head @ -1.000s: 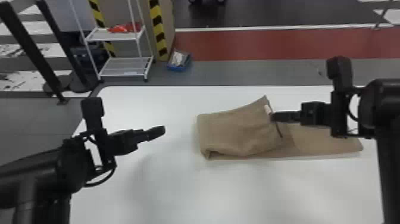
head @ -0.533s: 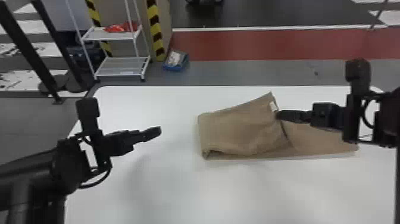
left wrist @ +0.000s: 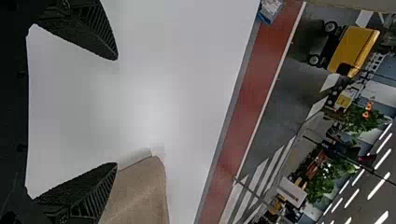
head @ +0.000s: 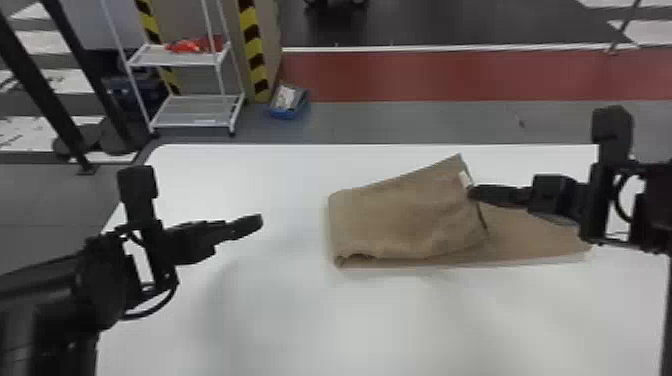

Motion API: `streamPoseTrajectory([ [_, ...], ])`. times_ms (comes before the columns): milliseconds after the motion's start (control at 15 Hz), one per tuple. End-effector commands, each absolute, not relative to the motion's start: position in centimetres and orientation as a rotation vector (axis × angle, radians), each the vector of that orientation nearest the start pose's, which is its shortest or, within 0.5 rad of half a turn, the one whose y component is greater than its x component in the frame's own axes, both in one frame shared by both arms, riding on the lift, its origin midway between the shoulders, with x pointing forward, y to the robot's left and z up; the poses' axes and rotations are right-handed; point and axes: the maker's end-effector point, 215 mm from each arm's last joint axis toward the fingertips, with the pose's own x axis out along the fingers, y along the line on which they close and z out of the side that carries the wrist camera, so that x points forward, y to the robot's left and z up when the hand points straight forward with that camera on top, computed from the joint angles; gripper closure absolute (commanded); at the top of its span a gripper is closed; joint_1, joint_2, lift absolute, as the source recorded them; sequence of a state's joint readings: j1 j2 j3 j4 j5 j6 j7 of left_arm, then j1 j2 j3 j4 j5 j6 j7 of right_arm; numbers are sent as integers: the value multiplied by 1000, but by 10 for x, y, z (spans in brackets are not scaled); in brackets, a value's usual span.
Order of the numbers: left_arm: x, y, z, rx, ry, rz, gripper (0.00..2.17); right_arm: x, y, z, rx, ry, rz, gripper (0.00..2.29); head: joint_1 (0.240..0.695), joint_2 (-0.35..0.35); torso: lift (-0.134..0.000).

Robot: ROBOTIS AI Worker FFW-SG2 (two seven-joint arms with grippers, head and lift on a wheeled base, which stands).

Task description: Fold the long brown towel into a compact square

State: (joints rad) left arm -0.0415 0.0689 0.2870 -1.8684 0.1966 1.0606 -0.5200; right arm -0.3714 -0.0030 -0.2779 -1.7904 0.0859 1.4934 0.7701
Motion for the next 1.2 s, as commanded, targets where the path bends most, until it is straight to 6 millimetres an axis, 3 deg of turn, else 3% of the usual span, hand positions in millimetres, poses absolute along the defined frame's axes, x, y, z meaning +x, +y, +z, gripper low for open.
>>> streamPoseTrajectory([
  [0, 525, 251, -410, -373, 613, -328, 76, 553, -209, -358, 510, 792, 434, 1183, 695, 45, -120],
  [133, 526, 250, -410, -371, 610, -330, 76, 543, -210, -385, 516, 829, 421, 1183, 695, 40, -120],
  [267, 528, 251, -409, -368, 608, -327, 76, 544, -211, -383, 524, 822, 422, 1183, 695, 39, -120],
  [467, 529, 252, -406, -366, 604, -326, 76, 548, -231, -344, 599, 744, 416, 1183, 695, 34, -120],
  [600, 529, 254, -408, -363, 609, -324, 76, 530, -242, -366, 642, 774, 393, 1183, 695, 24, -120],
  [800, 529, 250, -411, -364, 615, -331, 76, 528, -256, -386, 650, 791, 364, 1183, 695, 10, -120],
  [1000, 529, 250, -411, -362, 616, -332, 76, 533, -254, -376, 648, 792, 374, 1183, 695, -4, -120],
  [1133, 528, 249, -411, -363, 619, -332, 76, 539, -263, -350, 672, 748, 372, 1183, 695, -7, -120],
])
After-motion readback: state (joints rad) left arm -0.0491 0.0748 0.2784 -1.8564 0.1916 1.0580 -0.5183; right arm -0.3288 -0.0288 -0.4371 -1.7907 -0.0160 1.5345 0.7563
